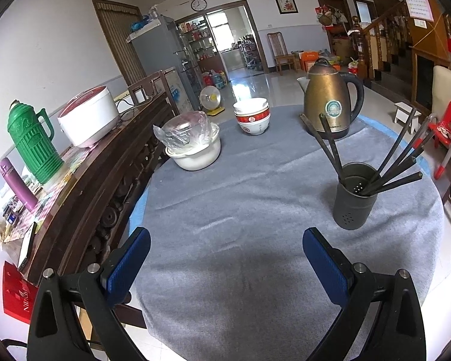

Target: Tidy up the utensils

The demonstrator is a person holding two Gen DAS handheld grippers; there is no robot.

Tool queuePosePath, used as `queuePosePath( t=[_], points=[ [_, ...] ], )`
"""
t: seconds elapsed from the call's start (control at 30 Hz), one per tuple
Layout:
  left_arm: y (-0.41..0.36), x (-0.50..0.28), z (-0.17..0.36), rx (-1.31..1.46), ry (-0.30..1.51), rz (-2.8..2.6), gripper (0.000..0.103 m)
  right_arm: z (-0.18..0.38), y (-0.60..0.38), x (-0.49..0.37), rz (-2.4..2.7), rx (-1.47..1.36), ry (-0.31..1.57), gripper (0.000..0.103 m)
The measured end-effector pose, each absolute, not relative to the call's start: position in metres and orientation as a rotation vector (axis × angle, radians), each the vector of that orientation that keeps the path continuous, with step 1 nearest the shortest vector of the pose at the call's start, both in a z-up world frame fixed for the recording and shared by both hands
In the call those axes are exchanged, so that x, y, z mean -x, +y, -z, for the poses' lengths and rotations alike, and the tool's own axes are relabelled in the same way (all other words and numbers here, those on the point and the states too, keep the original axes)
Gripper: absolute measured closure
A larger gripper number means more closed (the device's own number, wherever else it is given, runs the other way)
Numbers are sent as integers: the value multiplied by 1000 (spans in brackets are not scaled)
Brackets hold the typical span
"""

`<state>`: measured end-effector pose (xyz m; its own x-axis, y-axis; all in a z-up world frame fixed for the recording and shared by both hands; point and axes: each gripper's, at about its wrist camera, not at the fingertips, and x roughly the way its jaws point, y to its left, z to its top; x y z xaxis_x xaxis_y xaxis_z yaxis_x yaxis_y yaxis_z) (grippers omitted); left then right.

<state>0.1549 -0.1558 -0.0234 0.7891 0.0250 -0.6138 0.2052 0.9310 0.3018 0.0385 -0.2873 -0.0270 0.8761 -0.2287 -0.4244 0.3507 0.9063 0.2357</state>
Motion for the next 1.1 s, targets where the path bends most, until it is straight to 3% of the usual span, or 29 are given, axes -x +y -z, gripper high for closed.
queuePosePath(
  t=[1.1],
  points=[
    [-175, -138, 8, -344, 638, -33, 2, 7, -308, -17, 194, -205, 364, 31]
  ],
)
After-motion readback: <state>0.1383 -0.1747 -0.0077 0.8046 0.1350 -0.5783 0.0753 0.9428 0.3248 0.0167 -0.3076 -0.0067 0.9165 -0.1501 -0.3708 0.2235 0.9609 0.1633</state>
